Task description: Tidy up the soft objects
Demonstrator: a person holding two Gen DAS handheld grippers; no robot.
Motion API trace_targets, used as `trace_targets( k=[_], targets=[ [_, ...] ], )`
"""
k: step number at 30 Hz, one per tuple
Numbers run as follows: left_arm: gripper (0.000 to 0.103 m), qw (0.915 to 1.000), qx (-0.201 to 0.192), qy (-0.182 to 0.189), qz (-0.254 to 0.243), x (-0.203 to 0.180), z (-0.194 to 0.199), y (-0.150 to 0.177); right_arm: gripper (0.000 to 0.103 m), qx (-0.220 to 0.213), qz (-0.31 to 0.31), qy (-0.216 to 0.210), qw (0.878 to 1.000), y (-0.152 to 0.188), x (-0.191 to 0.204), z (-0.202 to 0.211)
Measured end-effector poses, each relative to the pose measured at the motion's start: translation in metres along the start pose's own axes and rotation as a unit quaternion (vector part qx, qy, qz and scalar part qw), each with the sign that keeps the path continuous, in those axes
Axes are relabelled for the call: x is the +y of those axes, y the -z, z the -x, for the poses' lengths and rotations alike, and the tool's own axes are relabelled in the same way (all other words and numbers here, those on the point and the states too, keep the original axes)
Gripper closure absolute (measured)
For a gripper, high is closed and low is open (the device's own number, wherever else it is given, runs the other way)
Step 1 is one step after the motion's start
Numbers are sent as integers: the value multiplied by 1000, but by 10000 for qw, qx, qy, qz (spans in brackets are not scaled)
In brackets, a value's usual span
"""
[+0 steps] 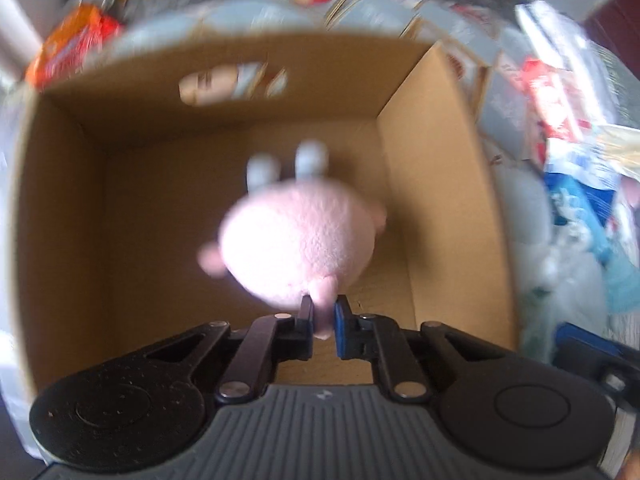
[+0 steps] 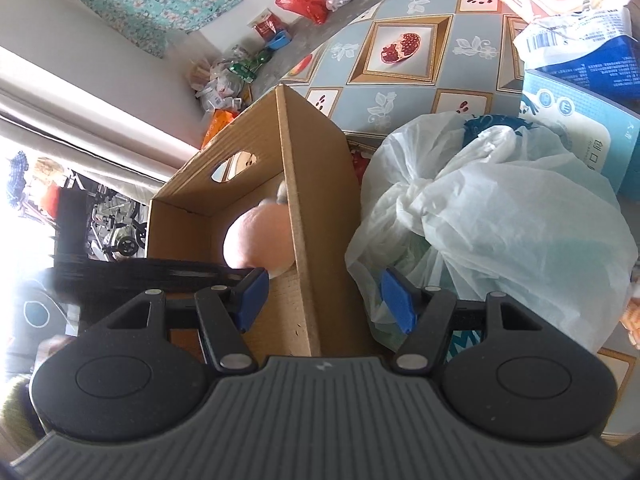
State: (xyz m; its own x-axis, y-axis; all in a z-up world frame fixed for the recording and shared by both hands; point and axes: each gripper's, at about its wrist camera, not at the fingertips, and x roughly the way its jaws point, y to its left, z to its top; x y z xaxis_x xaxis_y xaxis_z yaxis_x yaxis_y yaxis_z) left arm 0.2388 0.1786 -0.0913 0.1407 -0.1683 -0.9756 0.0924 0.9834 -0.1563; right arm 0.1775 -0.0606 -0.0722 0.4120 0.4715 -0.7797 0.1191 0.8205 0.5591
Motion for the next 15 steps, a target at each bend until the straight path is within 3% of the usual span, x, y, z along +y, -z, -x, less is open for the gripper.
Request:
trace_targets(
  k=[3, 7, 11, 15],
  targets=[
    [93, 9991, -45, -31, -425, -3, 29, -11, 40, -44, -93, -30, 9999, 1, -5, 1],
    [93, 9953, -97, -68, -966, -7, 37, -28, 40, -75, -186, -47, 9998, 3, -8, 0],
    [94, 9922, 262, -30, -1215, -15, 23, -43, 40, -105, -152, -26, 9998, 3, -10, 2],
    [94, 9886, 445, 73, -1436, -20, 39, -42, 40, -157, -181, 7, 9997, 1, -14, 5]
  ],
)
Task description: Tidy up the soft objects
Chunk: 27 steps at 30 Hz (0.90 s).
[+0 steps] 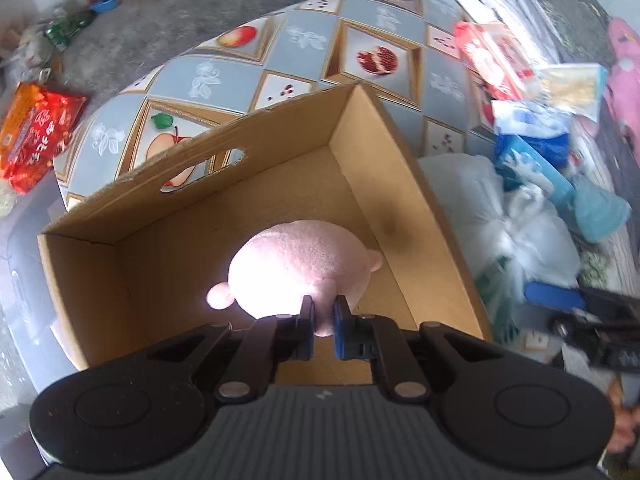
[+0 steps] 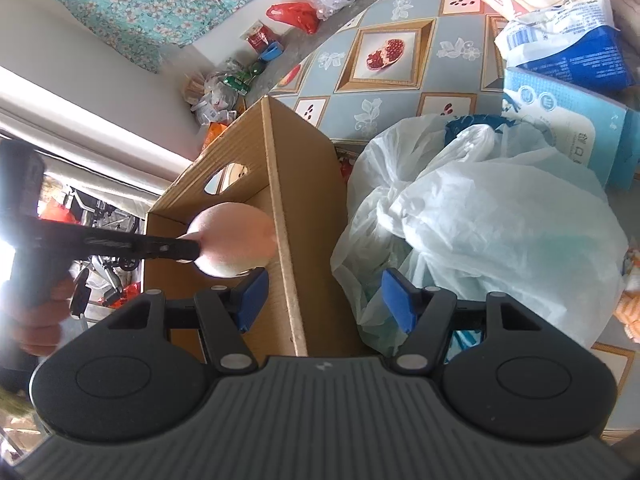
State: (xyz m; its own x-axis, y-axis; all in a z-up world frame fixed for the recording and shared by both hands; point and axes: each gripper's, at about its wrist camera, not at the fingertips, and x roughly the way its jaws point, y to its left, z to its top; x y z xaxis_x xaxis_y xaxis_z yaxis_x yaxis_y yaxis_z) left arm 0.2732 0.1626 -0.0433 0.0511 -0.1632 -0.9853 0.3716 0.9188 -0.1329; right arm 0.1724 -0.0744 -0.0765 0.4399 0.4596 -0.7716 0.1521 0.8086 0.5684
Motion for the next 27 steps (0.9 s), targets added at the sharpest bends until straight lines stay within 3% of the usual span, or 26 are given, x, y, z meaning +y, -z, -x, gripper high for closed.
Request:
trace_targets(
  k=[4, 8, 10, 14, 21, 27],
  targets=[
    [94, 9994, 184, 18, -301, -7, 15, 2, 40, -77, -93, -6, 9999, -2, -3, 4],
    [93, 9983, 241, -116, -522, -14, -2, -3, 40, -133, -103, 16, 9999, -4, -5, 4],
    [93, 9983, 152, -112, -544, -14, -17, -11, 40, -142, -99, 41, 9998, -3, -6, 3],
    [94, 9965, -210, -466, -657, -14, -42, -29, 39, -131, -72, 151, 9998, 1, -10, 5],
    [93, 9963, -589, -366, -512, -11, -46, -62, 39, -87, -208, 258, 9994, 7, -20, 4],
    [93, 9942, -923, -266, -480, -16, -42, -70, 39, -148, -256, 261, 9992, 5, -22, 2]
  ],
)
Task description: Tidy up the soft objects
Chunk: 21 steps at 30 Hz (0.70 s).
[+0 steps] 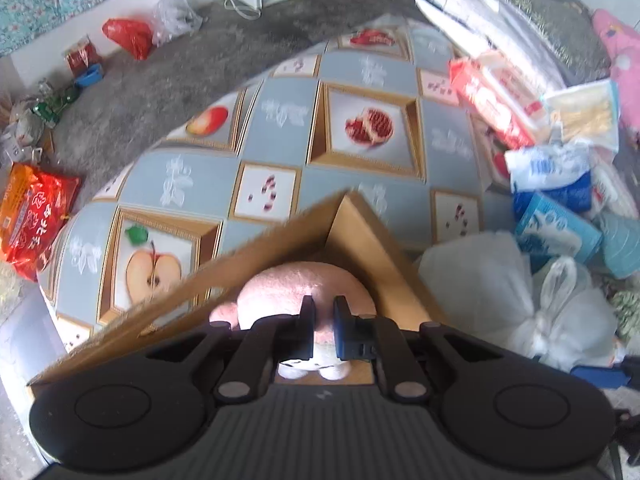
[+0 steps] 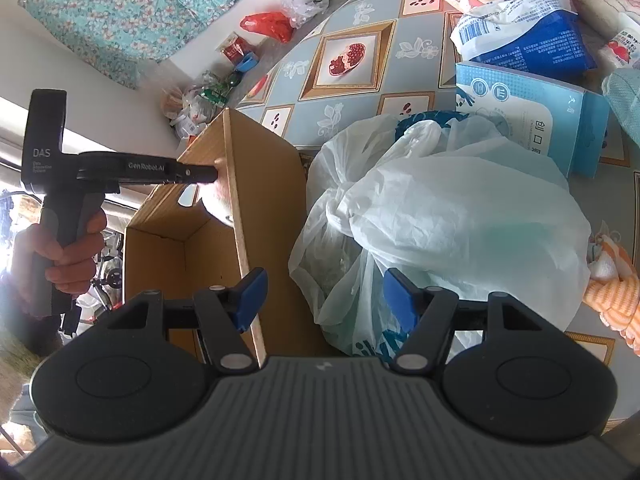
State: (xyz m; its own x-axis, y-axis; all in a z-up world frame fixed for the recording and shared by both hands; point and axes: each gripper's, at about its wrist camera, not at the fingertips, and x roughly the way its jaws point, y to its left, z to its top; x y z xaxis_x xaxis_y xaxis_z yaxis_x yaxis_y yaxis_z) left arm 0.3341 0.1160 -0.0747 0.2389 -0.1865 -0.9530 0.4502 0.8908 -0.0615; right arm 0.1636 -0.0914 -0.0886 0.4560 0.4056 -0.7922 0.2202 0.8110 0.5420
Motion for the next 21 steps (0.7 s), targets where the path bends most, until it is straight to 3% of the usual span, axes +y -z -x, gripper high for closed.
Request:
trace_targets(
  k=[2, 4, 6, 9, 15, 21],
  targets=[
    [90, 9999, -128, 22, 80, 0, 0, -2, 38, 14, 10, 7, 10000, 0, 0, -2],
    [77, 9997, -160, -5, 195, 1, -3, -3, 38, 31, 13, 13, 10000, 0, 0, -3],
    [51, 9991, -143, -90, 378, 4, -6, -3, 37, 26, 23, 17, 10000, -1, 1, -3],
    [50, 9974, -282, -66, 659, 12, 1, 0, 37, 1, 18, 15, 10000, -1, 1, -1],
    [35, 9910, -584, -161, 1197, 18, 29, 16, 36, -191, -19, -35, 9998, -2, 2, 5],
    [19, 9774, -967, 93, 1879, 9, 56, 37, 31, -640, 12, -56, 9979, -11, 4, 25]
  ],
)
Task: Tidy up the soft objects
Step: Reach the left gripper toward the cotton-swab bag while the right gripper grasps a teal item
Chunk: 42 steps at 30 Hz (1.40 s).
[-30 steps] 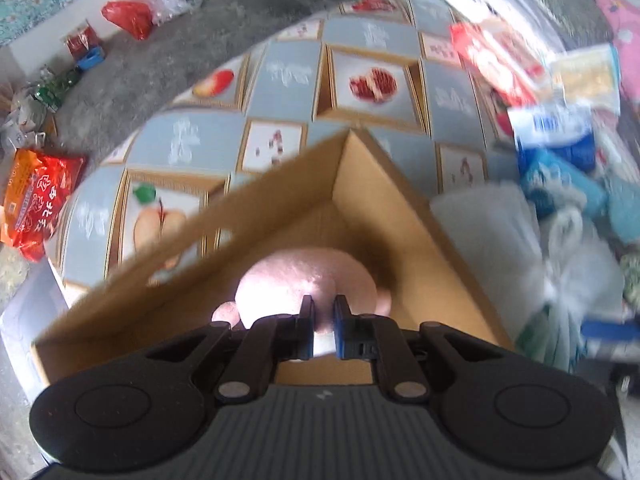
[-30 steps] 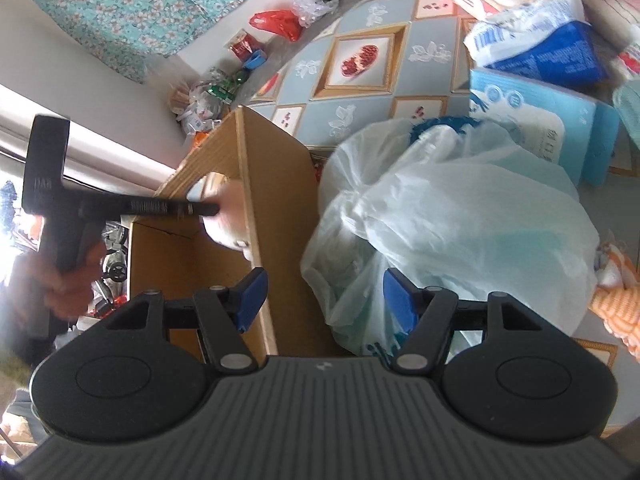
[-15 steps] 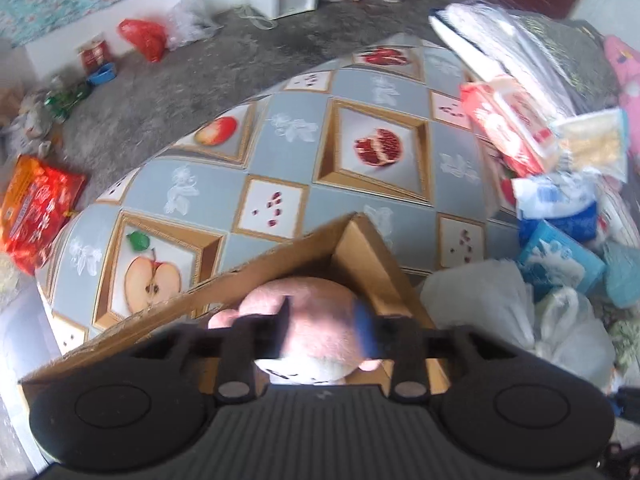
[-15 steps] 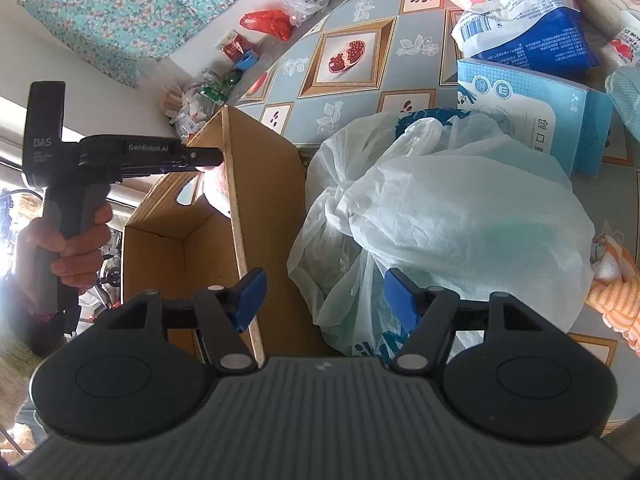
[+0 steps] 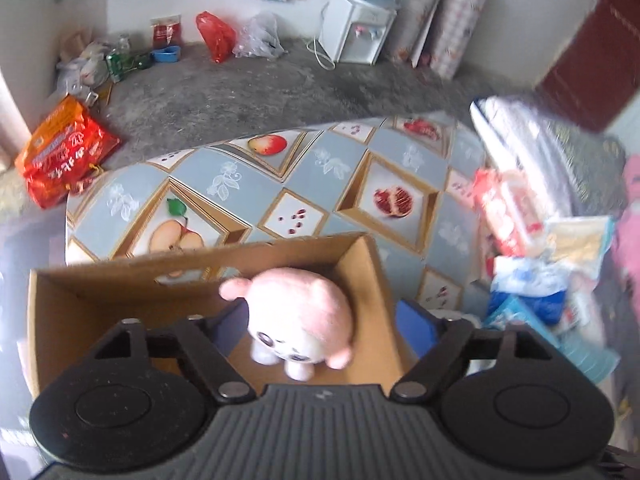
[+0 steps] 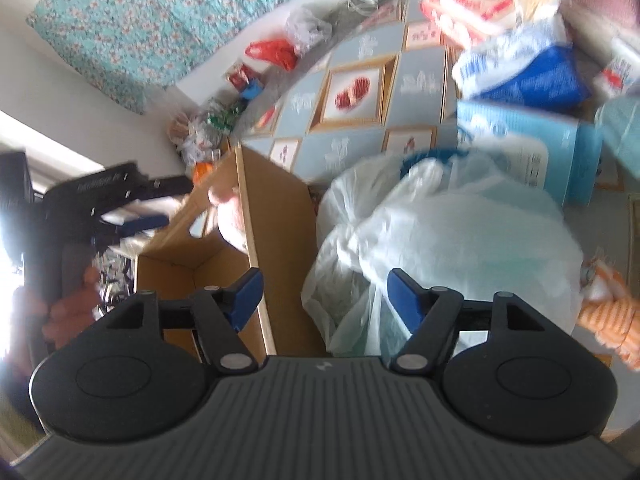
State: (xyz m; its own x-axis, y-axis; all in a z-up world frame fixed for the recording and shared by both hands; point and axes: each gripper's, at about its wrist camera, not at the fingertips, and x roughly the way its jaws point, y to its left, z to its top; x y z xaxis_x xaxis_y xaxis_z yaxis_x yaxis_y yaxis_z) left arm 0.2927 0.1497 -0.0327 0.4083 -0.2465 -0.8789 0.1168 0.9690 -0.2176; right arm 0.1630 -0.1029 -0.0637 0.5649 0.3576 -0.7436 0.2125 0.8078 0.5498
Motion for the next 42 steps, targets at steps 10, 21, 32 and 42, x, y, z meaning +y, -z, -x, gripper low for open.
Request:
trace_targets(
  k=[10, 21, 32, 42],
  targets=[
    [11, 9988, -233, 145, 393, -37, 14, 17, 28, -105, -232, -188, 9995, -28, -38, 6],
    [11, 9961, -448, 472, 590, -136, -4, 6, 28, -747, -141, 116, 9970, -98, -123, 79],
    [12, 9638, 954, 1661, 1853, -217, -118, -10, 28, -1490, 255, 311, 9880, -228, -185, 108],
    [15, 9197, 1526, 2259, 2825, -240, -176, -16, 30, -460, 156, 172, 9987, -318, -203, 32]
  ],
)
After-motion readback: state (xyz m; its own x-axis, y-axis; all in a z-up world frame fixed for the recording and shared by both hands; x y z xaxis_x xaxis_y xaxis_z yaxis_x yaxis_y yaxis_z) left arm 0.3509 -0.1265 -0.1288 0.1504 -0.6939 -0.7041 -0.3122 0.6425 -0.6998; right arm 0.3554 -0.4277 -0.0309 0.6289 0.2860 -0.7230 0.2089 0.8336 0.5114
